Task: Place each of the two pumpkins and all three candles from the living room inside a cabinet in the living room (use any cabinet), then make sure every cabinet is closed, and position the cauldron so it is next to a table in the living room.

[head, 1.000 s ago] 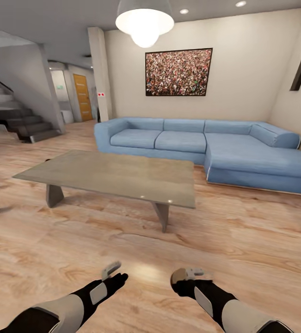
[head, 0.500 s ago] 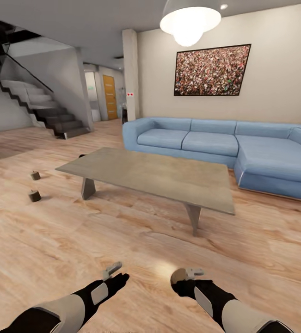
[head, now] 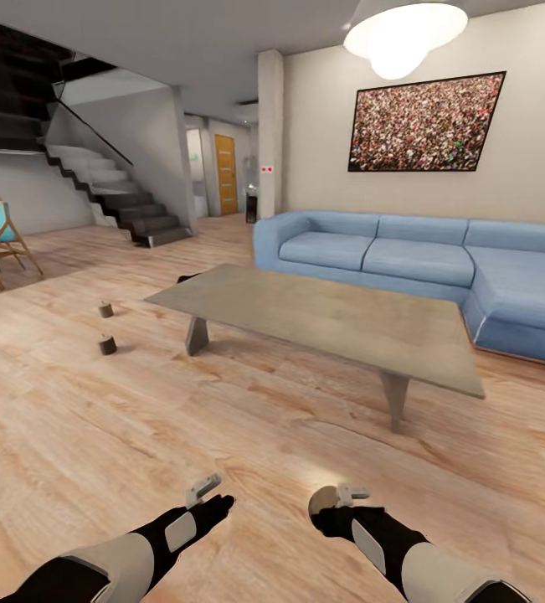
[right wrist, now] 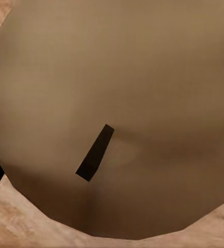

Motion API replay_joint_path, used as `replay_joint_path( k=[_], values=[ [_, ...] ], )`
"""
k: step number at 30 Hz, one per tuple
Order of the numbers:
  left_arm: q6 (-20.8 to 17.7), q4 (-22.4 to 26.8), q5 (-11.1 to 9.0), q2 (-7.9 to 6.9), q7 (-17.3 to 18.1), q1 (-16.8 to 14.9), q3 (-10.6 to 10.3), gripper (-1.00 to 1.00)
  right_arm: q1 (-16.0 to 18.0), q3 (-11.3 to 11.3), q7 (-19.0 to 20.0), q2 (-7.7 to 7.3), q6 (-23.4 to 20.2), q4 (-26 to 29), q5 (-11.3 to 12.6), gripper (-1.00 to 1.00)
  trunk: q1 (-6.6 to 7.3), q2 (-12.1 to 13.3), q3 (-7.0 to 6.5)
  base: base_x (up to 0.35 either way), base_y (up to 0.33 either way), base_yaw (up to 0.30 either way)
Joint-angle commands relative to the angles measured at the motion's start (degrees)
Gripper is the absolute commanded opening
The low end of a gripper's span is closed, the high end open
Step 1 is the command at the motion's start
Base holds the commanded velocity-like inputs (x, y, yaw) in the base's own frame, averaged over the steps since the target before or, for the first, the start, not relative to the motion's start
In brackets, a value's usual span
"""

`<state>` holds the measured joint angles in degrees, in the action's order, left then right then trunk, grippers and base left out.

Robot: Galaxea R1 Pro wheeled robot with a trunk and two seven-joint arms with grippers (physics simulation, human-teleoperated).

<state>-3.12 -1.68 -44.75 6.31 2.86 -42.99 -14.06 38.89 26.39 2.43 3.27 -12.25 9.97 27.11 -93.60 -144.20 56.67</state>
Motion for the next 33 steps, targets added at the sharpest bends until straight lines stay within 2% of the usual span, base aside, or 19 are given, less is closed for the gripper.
replay_joint_path(
  k=[1, 18, 33],
  values=[
    [-0.1, -0.1, -0.6, 0.01, 0.3, -0.1, -0.4, 1.00, 0.0, 0.1, 0.1, -0.02, -0.2, 0.1, 0.1, -1.00, 0.01, 0.0, 0.05, 0.000, 0.290, 0.002],
    [2.5, -0.2, -0.5, 0.00, 0.4, -0.1, -0.5, 1.00, 0.0, 0.1, 0.0, 0.29, -0.2, 0.1, 0.1, -1.00, 0.01, 0.0, 0.05, 0.018, 0.290, 0.000],
    [2.4, -0.3, -0.5, 0.33, 0.9, -0.1, -0.5, 1.00, 0.0, 0.1, 0.0, 0.42, -0.2, 0.1, 0.1, -1.00, 0.01, 0.0, 0.05, 0.256, 0.240, 0.000]
  ],
)
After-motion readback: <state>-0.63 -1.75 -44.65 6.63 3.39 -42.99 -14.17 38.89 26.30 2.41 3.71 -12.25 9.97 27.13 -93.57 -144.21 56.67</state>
